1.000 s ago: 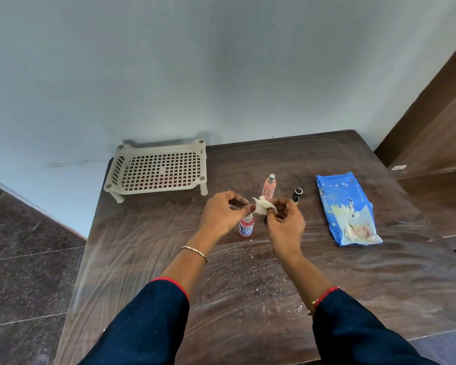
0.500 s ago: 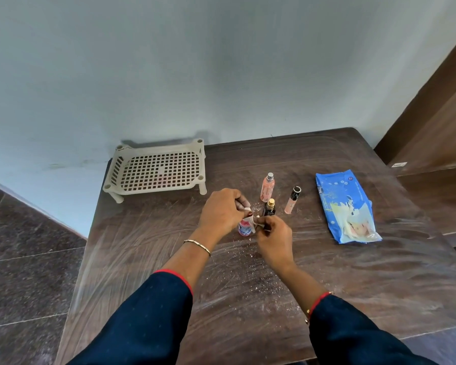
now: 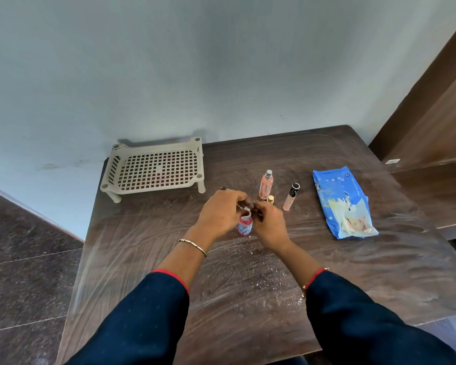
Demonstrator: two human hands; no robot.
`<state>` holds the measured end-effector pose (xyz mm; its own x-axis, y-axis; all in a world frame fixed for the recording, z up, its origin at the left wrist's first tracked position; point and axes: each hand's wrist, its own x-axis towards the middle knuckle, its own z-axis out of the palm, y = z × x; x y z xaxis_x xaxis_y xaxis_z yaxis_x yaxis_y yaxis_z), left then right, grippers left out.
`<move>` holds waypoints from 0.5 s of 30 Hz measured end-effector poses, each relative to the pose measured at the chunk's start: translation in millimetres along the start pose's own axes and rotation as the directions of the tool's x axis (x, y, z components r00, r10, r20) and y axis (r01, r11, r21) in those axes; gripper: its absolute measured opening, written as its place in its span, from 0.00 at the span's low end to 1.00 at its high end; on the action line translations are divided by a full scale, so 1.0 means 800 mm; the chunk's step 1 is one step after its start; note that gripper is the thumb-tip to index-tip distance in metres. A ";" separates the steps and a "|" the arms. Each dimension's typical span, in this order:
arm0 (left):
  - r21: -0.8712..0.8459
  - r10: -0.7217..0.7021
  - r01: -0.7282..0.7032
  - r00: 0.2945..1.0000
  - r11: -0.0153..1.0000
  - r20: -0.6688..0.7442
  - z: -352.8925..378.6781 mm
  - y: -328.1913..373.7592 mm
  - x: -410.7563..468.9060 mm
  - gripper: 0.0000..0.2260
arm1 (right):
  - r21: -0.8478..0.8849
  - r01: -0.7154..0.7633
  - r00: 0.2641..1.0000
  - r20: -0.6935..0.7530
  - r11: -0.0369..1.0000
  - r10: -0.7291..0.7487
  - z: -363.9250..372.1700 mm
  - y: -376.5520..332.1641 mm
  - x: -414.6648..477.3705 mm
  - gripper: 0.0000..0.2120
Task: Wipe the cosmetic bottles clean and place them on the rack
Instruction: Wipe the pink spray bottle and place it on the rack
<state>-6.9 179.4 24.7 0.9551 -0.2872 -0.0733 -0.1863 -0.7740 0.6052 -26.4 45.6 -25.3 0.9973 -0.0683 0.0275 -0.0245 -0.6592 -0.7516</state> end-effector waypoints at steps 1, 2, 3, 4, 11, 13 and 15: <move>-0.008 0.005 -0.005 1.000 1.000 0.002 0.000 -0.001 -0.001 0.09 | -0.012 -0.008 1.000 0.004 1.000 0.008 0.001 0.002 -0.004 0.07; -0.016 0.011 -0.011 1.000 1.000 0.006 0.001 -0.002 -0.001 0.09 | -0.008 -0.020 1.000 -0.013 1.000 0.020 0.002 0.004 -0.008 0.08; -0.026 0.017 -0.016 1.000 1.000 0.008 0.001 -0.002 -0.002 0.09 | 0.004 -0.028 0.999 -0.040 1.000 0.028 0.002 0.006 -0.014 0.10; -0.036 0.021 -0.021 1.000 0.999 0.008 0.002 -0.003 -0.002 0.09 | 0.017 -0.035 0.997 -0.068 0.999 0.036 0.002 0.007 -0.019 0.11; -0.100 0.030 -0.029 1.000 0.995 0.007 0.005 -0.007 -0.003 0.07 | -0.002 -0.043 0.992 -0.117 0.999 0.043 0.007 0.017 -0.036 0.08; -0.113 0.036 -0.035 0.999 0.993 0.007 0.006 -0.006 -0.003 0.08 | -0.002 -0.030 0.991 -0.132 1.000 0.029 0.007 0.018 -0.036 0.06; -0.135 0.042 -0.042 0.999 0.990 -0.002 0.008 -0.005 -0.003 0.09 | 0.023 -0.043 0.990 -0.136 0.999 0.046 0.009 0.018 -0.036 0.06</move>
<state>-10.2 179.9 17.2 0.9468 -0.3184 -0.0468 -0.1930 -0.6780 0.7093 -54.7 43.2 -41.5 0.9765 -0.1995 0.0820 -0.0660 -0.6382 -0.7671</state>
